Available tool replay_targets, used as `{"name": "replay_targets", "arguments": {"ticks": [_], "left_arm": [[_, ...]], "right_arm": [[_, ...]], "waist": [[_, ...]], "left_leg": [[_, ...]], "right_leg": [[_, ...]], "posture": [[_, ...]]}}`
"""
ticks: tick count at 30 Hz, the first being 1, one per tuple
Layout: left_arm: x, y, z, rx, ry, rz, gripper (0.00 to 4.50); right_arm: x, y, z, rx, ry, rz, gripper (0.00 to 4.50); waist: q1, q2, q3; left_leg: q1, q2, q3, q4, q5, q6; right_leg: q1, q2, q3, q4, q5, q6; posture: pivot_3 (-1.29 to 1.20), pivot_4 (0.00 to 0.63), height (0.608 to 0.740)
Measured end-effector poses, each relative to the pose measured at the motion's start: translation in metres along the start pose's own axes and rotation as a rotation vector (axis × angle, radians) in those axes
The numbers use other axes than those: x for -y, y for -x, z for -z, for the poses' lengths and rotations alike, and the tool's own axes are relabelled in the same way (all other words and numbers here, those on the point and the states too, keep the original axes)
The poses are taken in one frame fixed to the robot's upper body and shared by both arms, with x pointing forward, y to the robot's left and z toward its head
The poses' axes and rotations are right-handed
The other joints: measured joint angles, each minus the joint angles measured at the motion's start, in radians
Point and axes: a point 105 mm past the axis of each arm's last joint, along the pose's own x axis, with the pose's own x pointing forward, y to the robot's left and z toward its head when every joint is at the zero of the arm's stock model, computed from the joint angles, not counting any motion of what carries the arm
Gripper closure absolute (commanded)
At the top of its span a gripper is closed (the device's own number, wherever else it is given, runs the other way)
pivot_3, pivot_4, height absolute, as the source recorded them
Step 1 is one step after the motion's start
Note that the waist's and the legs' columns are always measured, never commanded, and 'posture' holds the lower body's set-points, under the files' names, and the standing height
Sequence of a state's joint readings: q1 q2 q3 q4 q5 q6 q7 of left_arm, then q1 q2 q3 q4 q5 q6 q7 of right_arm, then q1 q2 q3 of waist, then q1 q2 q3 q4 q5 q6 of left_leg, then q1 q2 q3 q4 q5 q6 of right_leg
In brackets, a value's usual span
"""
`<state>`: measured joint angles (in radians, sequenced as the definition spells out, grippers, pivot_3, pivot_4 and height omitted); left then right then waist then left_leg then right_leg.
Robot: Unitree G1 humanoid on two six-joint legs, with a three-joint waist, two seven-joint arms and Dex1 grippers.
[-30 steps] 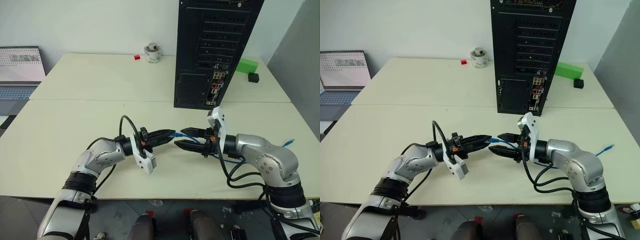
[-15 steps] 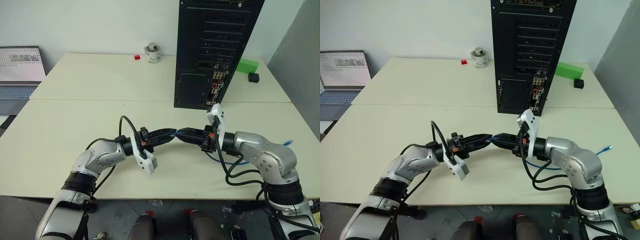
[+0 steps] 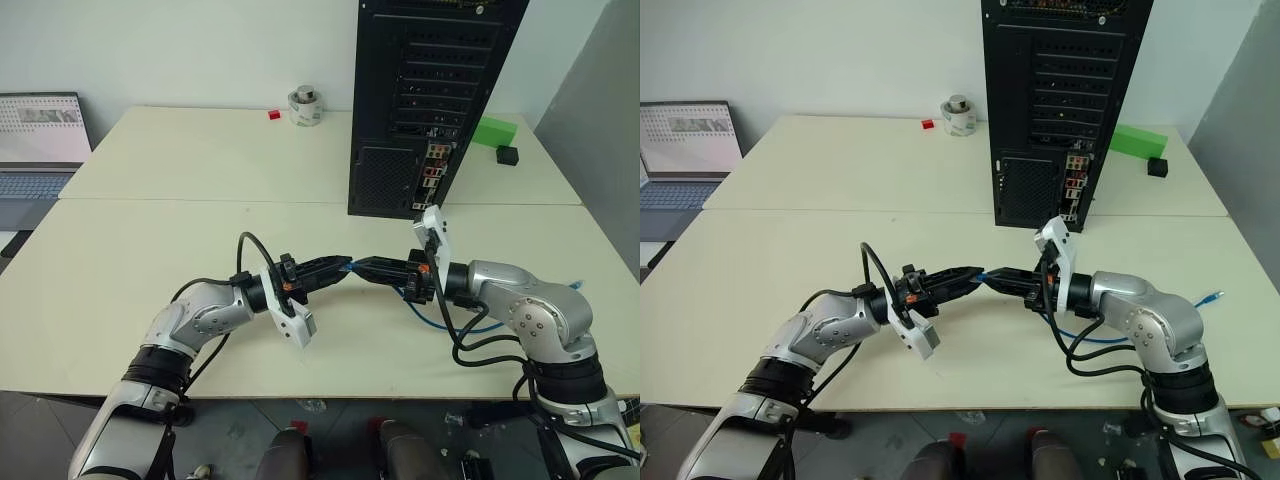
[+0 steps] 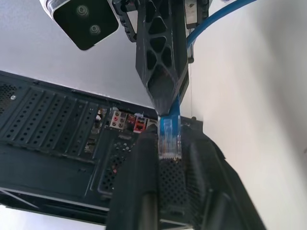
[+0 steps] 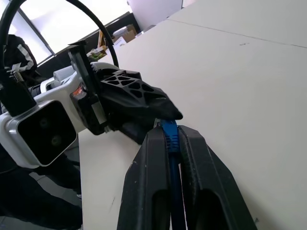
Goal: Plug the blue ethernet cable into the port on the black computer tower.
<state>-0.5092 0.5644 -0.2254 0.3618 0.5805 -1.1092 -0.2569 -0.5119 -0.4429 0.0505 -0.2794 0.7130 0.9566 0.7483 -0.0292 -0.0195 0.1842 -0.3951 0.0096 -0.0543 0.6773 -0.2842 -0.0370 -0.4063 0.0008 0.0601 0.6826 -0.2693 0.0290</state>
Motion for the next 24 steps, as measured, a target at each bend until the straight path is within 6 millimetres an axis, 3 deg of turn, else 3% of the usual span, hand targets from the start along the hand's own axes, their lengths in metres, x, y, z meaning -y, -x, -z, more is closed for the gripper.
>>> {"name": "replay_targets", "arguments": {"ticks": [6,9,14,18,21,24], "left_arm": [[-0.001,0.001,0.005,-0.029,0.071,0.000,1.91],[-0.002,0.008,0.019,-0.115,0.211,-0.009,1.34],[0.009,0.020,0.042,-0.282,0.558,-0.034,1.28],[-0.023,0.011,0.064,-0.337,0.888,-0.185,1.28],[-0.052,-0.006,0.066,-0.299,1.023,-0.226,1.28],[-0.058,-0.019,0.062,-0.289,1.145,-0.177,1.28]], "right_arm": [[0.004,0.004,-0.005,0.011,0.000,0.013,4.49],[0.010,0.008,-0.010,0.038,0.010,0.058,4.49],[0.036,0.029,-0.018,0.108,0.056,0.266,4.49],[0.065,0.044,-0.037,0.204,0.150,0.556,4.49],[0.082,0.052,-0.048,0.253,0.217,0.777,4.49],[0.092,0.057,-0.051,0.287,0.240,0.935,4.49]], "waist": [[0.000,0.000,0.000],[-0.001,0.000,0.000],[-0.002,0.000,0.000],[-0.002,0.000,0.000],[-0.003,0.000,0.000],[-0.004,0.000,0.000]], "left_leg": [[0.000,0.000,0.000,0.000,0.000,0.000],[0.000,0.000,0.000,0.000,0.000,0.000],[-0.001,0.000,-0.001,0.000,0.000,0.000],[-0.003,-0.001,-0.002,0.001,0.000,0.000],[-0.003,0.000,-0.002,0.001,0.001,0.000],[-0.003,0.000,-0.002,0.000,0.001,0.000]], "right_leg": [[0.000,0.000,0.000,0.000,0.000,0.000],[0.000,0.000,0.000,0.000,0.000,0.000],[0.000,0.000,-0.001,0.000,0.000,0.000],[-0.001,0.003,-0.004,0.001,0.000,0.000],[-0.001,0.004,-0.003,0.000,0.000,0.000],[-0.002,0.004,-0.001,0.000,0.000,0.000]], "posture": [[0.00,0.150,0.740],[0.00,0.150,0.740],[0.00,0.150,0.740],[0.00,0.150,0.740],[0.00,0.150,0.740],[0.00,0.150,0.740]]}}
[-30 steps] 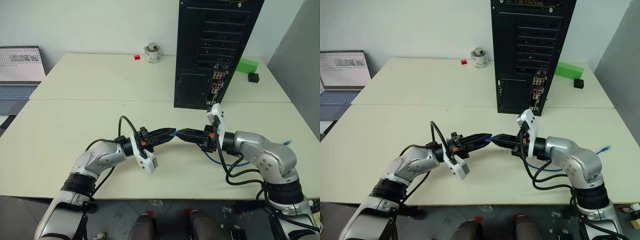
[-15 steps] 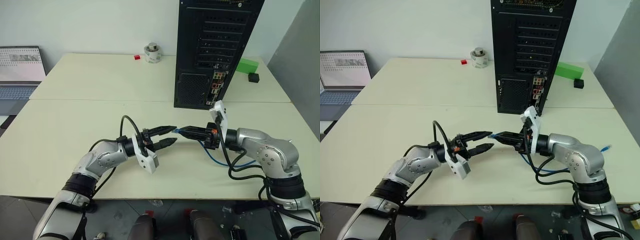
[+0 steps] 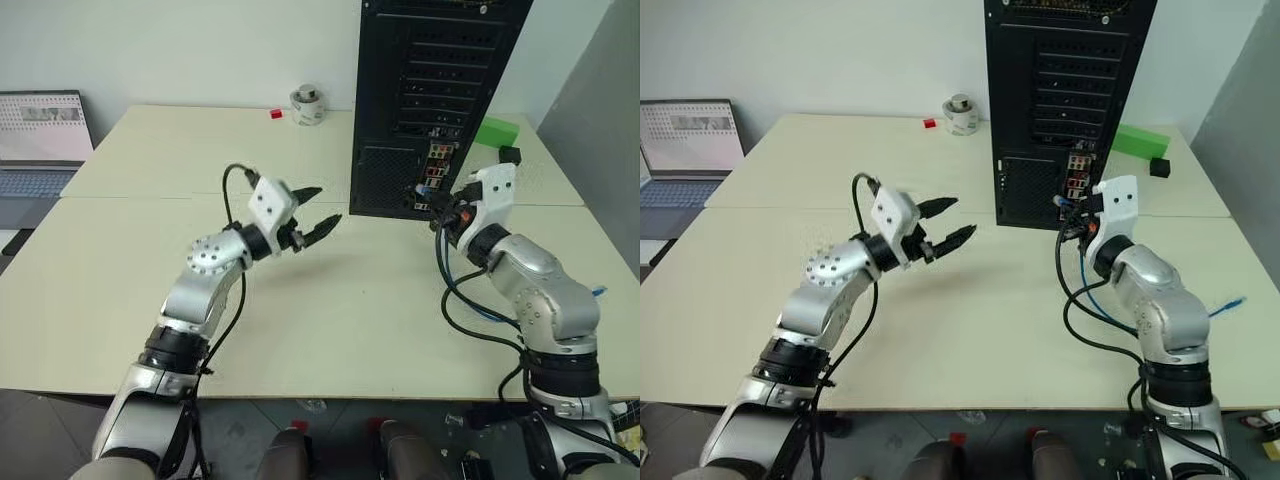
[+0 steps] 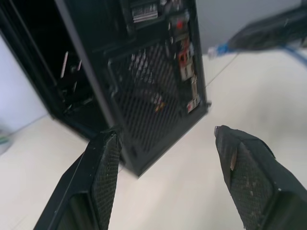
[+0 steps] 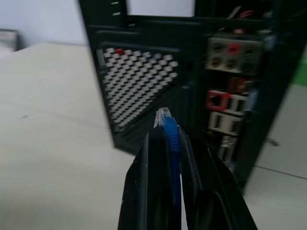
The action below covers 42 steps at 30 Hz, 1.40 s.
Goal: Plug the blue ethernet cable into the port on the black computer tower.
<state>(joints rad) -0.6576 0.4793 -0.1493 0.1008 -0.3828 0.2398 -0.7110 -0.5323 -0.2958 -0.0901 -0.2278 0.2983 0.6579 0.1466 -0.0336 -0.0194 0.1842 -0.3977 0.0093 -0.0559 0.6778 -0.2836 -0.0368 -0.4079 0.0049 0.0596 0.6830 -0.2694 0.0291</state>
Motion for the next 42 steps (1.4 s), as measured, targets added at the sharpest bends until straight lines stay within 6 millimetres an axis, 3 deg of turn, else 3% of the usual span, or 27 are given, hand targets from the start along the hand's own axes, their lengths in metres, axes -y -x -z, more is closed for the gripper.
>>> {"name": "replay_targets", "arguments": {"ticks": [9,16,27,42], "left_arm": [[0.017,-0.019,-0.010,-0.034,0.120,0.109,1.28],[0.010,-0.030,-0.016,0.020,0.055,0.070,1.28],[-0.006,-0.027,-0.010,0.021,0.005,-0.020,1.28],[-0.012,-0.022,-0.008,0.013,0.000,-0.056,1.28]], "right_arm": [[-0.002,-0.015,0.009,0.012,0.013,0.161,4.49],[-0.003,-0.024,0.009,0.028,0.023,0.198,4.49],[-0.009,-0.035,0.008,0.048,0.012,0.190,4.49],[-0.003,-0.048,0.010,0.053,-0.005,0.218,4.49]], "waist": [[-0.001,0.000,0.000],[0.000,0.000,0.000],[0.000,0.000,0.000],[-0.002,0.000,0.000]], "left_leg": [[0.000,0.000,0.002,0.000,0.000,0.000],[0.000,0.000,0.003,0.000,0.000,0.000],[0.000,0.000,0.003,0.000,0.000,0.000],[0.001,0.000,0.005,0.000,0.000,0.000]], "right_leg": [[-0.002,0.001,0.004,0.002,0.000,0.000],[-0.003,0.001,0.005,0.002,0.000,0.000],[-0.004,0.001,0.005,0.003,0.000,0.000],[-0.004,0.001,0.007,0.005,0.000,0.000]], "posture": [[0.00,0.150,0.740],[0.00,0.150,0.740],[0.00,0.150,0.740],[0.00,0.150,0.740]]}}
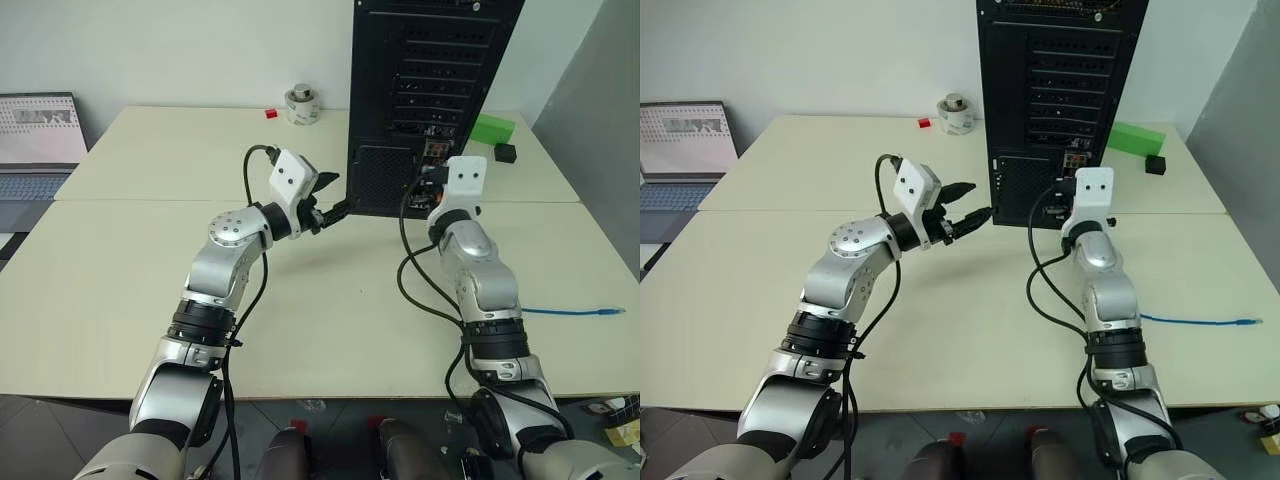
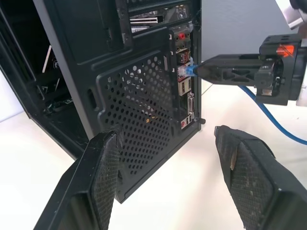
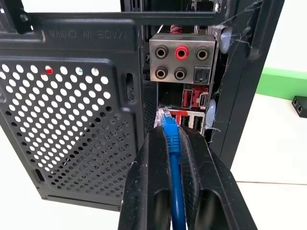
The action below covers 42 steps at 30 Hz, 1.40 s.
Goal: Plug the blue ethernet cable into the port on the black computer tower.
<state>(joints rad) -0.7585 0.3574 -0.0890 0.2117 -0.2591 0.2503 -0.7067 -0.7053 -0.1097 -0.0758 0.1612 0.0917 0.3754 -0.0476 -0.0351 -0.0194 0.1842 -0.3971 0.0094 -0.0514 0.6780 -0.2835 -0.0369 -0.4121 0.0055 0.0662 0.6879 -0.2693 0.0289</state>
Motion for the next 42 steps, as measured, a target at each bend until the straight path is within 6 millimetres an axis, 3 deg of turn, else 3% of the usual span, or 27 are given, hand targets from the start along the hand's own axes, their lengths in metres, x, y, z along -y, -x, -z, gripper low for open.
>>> {"name": "replay_targets", "arguments": {"ticks": [15,21,29,42], "left_arm": [[-0.001,0.001,0.000,-0.002,-0.002,-0.017,1.28],[-0.002,0.002,0.001,-0.001,0.001,-0.024,1.28],[-0.002,0.003,0.001,-0.002,0.003,-0.026,1.28],[-0.002,0.003,0.001,-0.007,0.007,-0.025,1.28]], "right_arm": [[-0.003,-0.002,-0.002,-0.019,-0.020,0.007,4.50],[-0.004,0.002,-0.012,0.001,-0.022,0.006,4.50],[-0.007,0.008,0.002,-0.053,-0.035,0.009,4.50],[-0.007,0.007,0.000,-0.049,-0.043,0.015,4.50]], "waist": [[-0.006,0.000,0.000],[-0.006,0.000,0.000],[-0.006,0.000,0.000],[-0.006,0.000,0.000]], "left_leg": [[0.002,0.000,0.001,0.000,0.000,0.000],[-0.001,0.000,0.001,0.000,0.000,0.000],[-0.002,0.000,0.001,0.000,0.000,0.000],[-0.002,0.000,0.001,0.000,0.000,0.000]], "right_leg": [[0.000,0.000,0.001,0.004,0.000,0.000],[-0.004,0.000,0.001,0.003,0.000,0.000],[-0.005,0.000,0.002,0.003,0.000,0.000],[-0.005,0.000,0.002,0.003,0.000,0.000]], "posture": [[0.00,0.150,0.740],[0.00,0.150,0.740],[0.00,0.150,0.740],[0.00,0.150,0.740]]}}
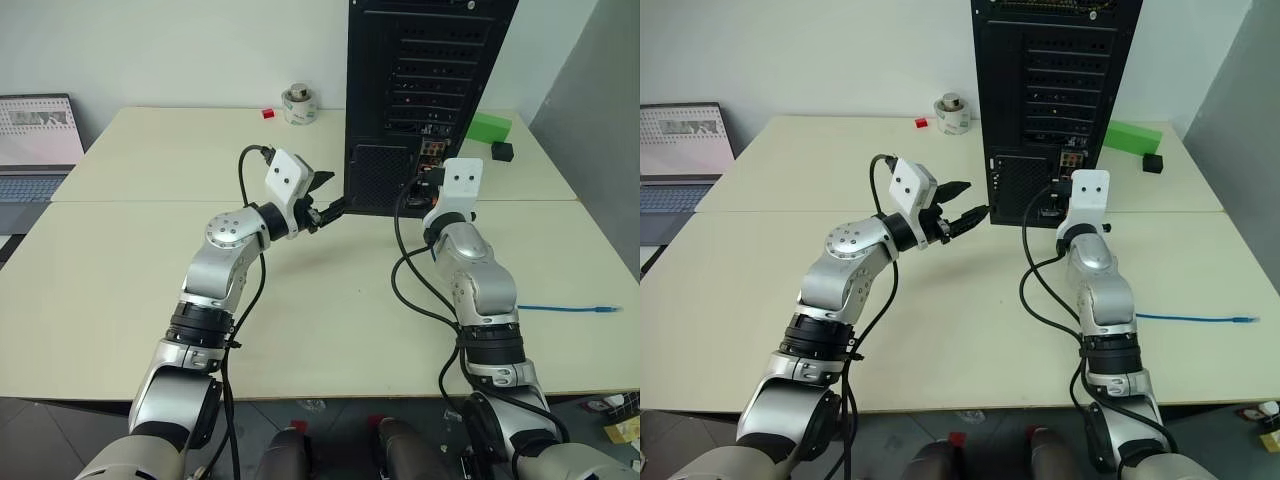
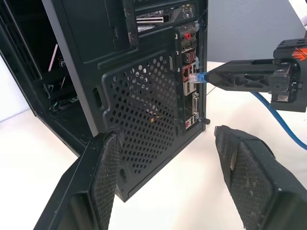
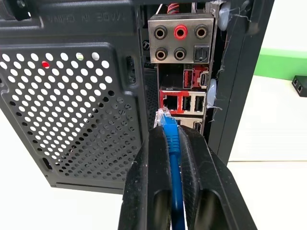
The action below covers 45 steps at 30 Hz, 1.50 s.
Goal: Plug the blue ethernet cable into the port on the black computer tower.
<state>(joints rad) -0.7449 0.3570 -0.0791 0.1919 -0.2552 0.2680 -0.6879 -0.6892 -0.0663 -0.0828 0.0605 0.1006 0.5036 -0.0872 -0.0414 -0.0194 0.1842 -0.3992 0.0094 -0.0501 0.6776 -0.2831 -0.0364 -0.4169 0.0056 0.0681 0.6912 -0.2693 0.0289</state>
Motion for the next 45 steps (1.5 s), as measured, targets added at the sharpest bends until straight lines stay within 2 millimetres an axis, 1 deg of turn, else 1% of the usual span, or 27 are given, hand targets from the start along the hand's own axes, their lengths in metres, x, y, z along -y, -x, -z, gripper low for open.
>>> {"name": "replay_targets", "arguments": {"ticks": [9,19,36,45], "left_arm": [[0.0006,0.0008,0.0025,-0.007,0.007,0.000,1.28],[0.0006,0.0008,0.0025,-0.008,0.006,0.000,1.28],[0.0007,0.0015,0.0044,-0.013,0.007,-0.002,1.28],[0.0003,0.0019,0.0049,-0.017,0.008,-0.003,1.28]], "right_arm": [[0.0007,-0.0048,-0.0063,0.019,-0.007,0.005,4.50],[0.0014,-0.0069,0.0013,-0.005,-0.011,0.013,4.50],[0.0035,-0.0073,-0.0021,0.011,-0.022,0.034,4.50],[-0.0032,-0.0086,-0.0020,0.009,-0.061,0.058,4.50]], "waist": [[0.000,0.000,0.000],[0.000,0.000,0.000],[0.000,0.000,0.000],[-0.001,0.000,0.000]], "left_leg": [[0.000,0.000,0.000,0.000,0.000,0.000],[-0.001,0.000,0.001,0.000,0.000,0.000],[-0.001,0.000,0.001,0.000,0.000,0.000],[-0.001,0.000,0.001,0.000,0.000,0.000]], "right_leg": [[-0.001,0.000,0.000,0.000,0.000,0.000],[-0.002,0.000,0.001,0.001,0.000,0.000],[-0.002,0.000,0.001,0.001,0.000,0.000],[-0.003,0.000,0.001,0.001,0.000,0.000]], "posture": [[0.00,0.150,0.740],[0.00,0.150,0.740],[0.00,0.150,0.740],[0.00,0.150,0.740]]}}
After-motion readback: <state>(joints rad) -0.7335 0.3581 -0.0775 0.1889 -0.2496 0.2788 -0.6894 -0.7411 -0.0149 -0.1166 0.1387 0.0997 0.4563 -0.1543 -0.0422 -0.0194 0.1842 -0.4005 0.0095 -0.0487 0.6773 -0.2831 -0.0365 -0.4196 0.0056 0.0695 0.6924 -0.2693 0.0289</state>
